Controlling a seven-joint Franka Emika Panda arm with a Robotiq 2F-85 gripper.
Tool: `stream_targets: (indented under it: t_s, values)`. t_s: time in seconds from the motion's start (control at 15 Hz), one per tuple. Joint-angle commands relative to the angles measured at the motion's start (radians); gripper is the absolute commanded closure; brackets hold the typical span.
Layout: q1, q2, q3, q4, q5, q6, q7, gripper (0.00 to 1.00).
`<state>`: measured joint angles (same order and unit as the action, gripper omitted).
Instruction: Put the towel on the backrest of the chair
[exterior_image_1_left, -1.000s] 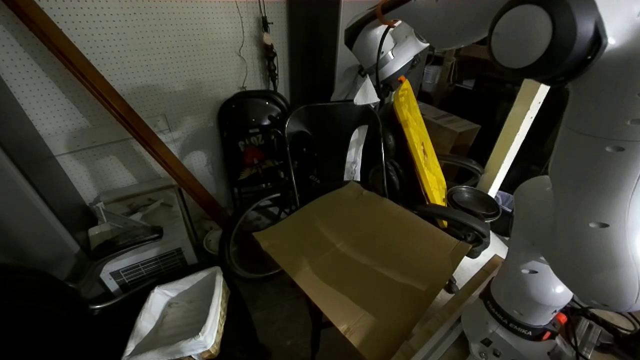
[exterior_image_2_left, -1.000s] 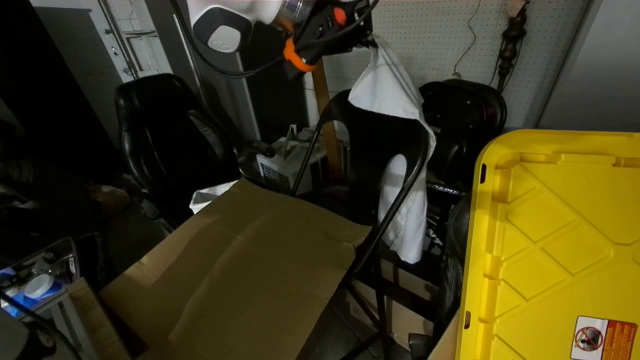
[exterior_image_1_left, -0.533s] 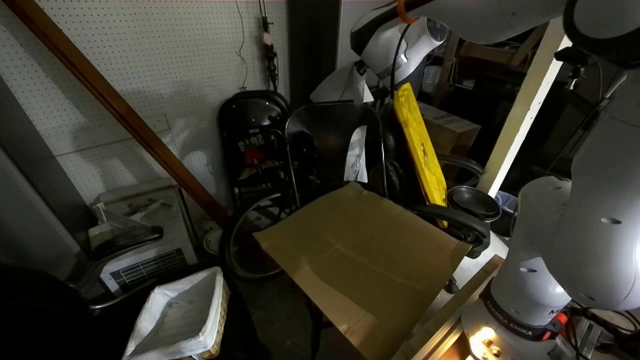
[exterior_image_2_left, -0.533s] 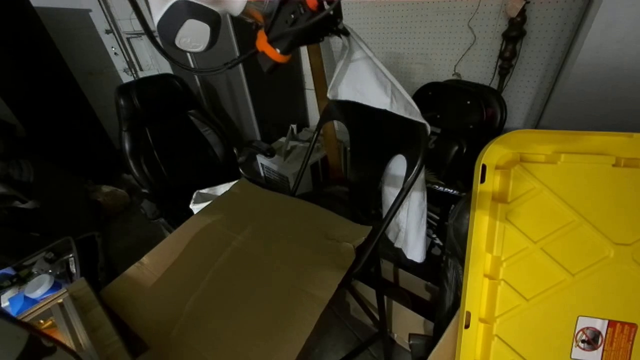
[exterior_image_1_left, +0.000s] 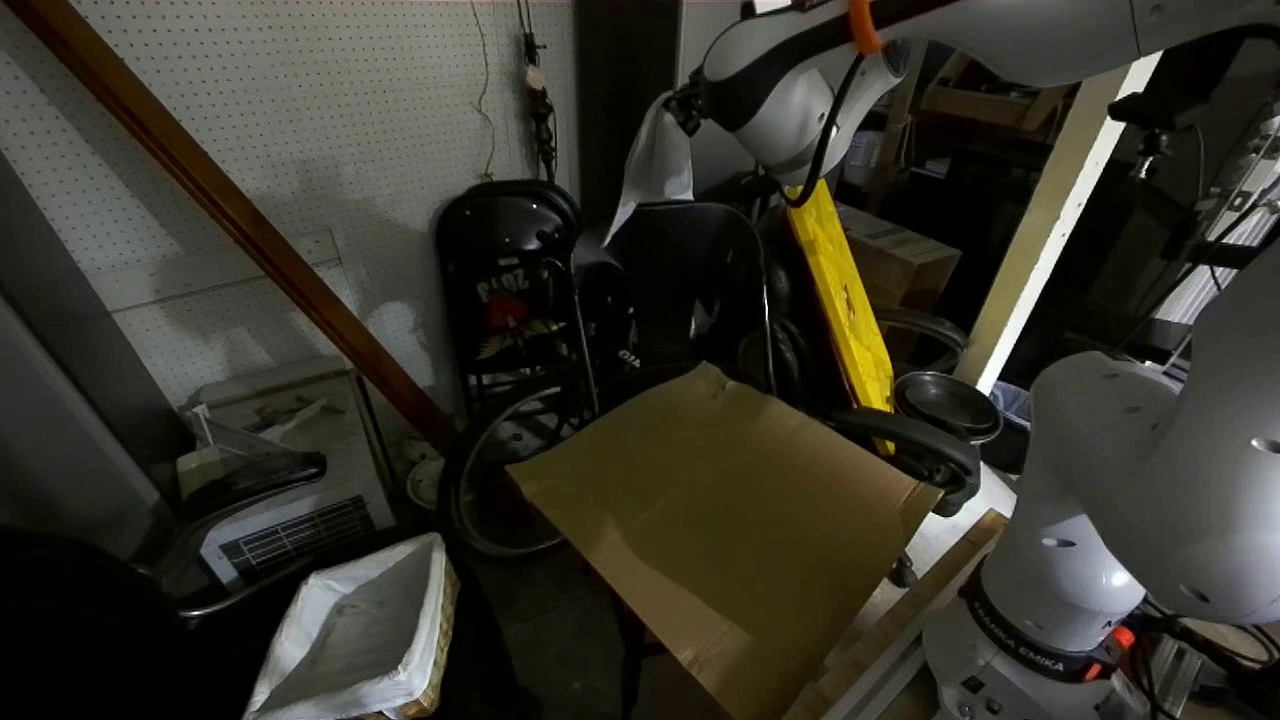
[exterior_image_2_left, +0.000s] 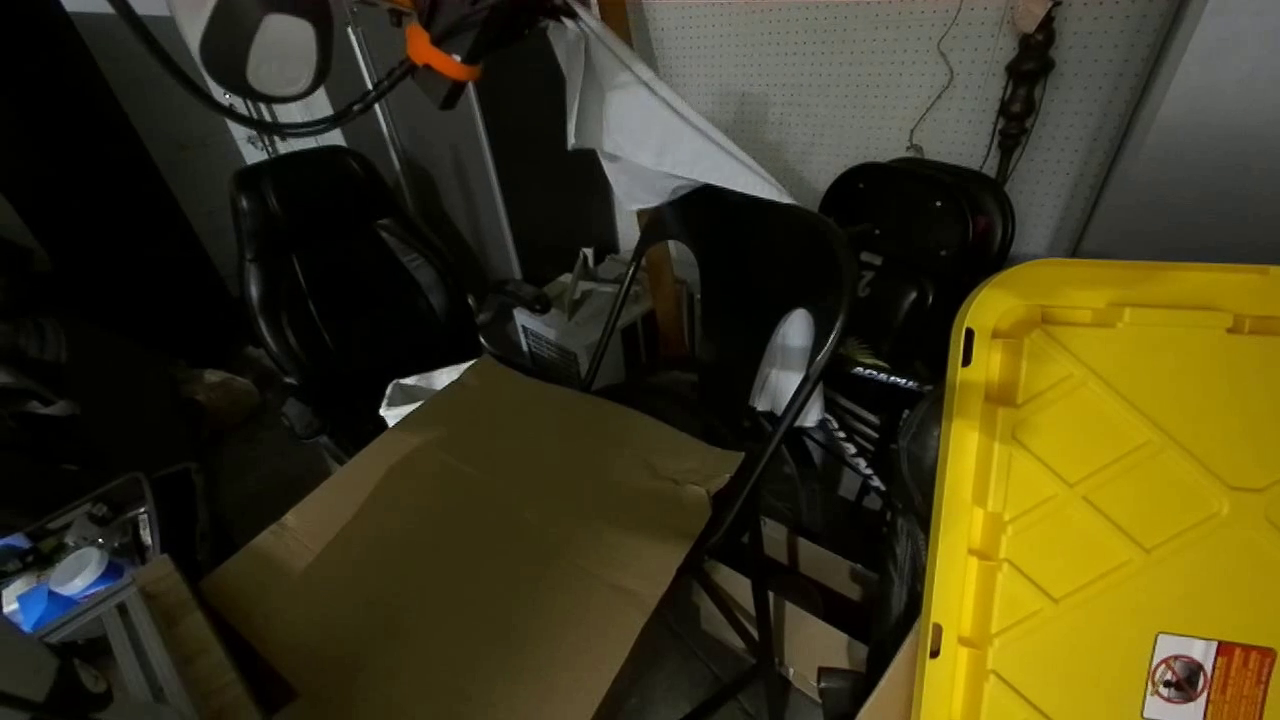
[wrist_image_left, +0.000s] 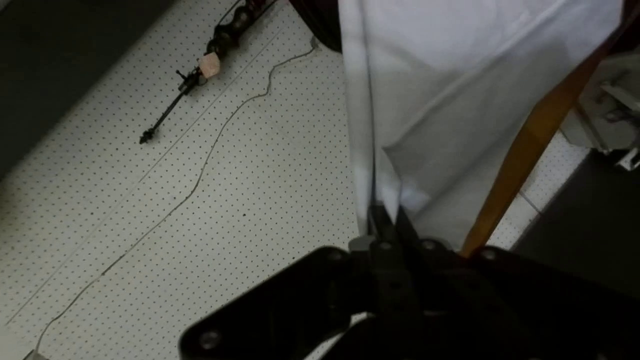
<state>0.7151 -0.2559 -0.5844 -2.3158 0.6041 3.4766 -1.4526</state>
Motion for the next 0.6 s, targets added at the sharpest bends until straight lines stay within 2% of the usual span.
stream_targets:
  t_s: [0.0,0.07,0.13,0.2,0.27,0.53]
  values:
    - [0.044,0.012,-0.111,-0.077,-0.111,0.165,0.006,1.00]
    - [0.037,0.028,-0.134,-0.081,-0.131,0.204,0.015,1.00]
    - [-0.178,0.088,0.008,-0.095,-0.233,0.207,0.141,1.00]
    - [-0.040,0.082,-0.120,-0.076,-0.124,0.215,0.008,1.00]
    - [-0.089,0.104,-0.102,-0.077,-0.120,0.198,0.003,1.00]
    - [-0.145,0.156,-0.115,-0.097,-0.092,0.154,-0.087,1.00]
